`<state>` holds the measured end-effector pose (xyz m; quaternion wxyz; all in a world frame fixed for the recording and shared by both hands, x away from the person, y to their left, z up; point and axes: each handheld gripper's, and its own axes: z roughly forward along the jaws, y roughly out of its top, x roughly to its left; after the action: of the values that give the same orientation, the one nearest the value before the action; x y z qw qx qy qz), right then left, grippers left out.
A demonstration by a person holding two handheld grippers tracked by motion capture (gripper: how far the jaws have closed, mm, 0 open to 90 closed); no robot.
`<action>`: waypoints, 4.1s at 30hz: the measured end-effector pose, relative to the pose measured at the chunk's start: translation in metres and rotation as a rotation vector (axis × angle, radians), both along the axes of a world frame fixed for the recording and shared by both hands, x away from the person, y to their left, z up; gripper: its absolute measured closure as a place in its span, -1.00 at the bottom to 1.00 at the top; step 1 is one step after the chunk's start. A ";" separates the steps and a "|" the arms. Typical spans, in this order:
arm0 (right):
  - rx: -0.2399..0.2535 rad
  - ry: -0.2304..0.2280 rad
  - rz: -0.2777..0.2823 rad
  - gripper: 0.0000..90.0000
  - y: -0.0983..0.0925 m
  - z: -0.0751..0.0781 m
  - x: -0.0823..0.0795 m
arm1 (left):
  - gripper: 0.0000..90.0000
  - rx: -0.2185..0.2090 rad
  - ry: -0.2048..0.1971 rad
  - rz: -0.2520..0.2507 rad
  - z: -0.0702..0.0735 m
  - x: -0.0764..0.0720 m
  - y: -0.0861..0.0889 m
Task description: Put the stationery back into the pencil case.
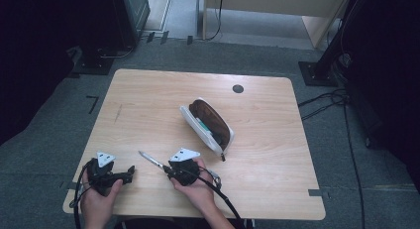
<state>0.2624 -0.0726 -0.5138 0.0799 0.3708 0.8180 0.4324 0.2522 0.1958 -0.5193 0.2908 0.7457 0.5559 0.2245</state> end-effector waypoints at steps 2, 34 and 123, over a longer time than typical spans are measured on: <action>-0.013 0.006 -0.002 0.56 0.003 -0.002 0.001 | -1.00 0.000 0.000 0.000 0.000 0.000 0.000; -0.133 -0.127 -0.045 0.67 -0.044 -0.007 -0.028 | -1.00 0.000 0.000 0.000 0.000 0.000 0.000; -0.040 -0.048 -0.093 0.70 -0.054 -0.008 -0.036 | -1.00 0.000 0.000 0.000 0.000 0.000 0.000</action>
<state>0.2263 -0.1267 -0.5215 0.1269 0.3964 0.8061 0.4207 0.2522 0.1958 -0.5193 0.2909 0.7456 0.5559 0.2246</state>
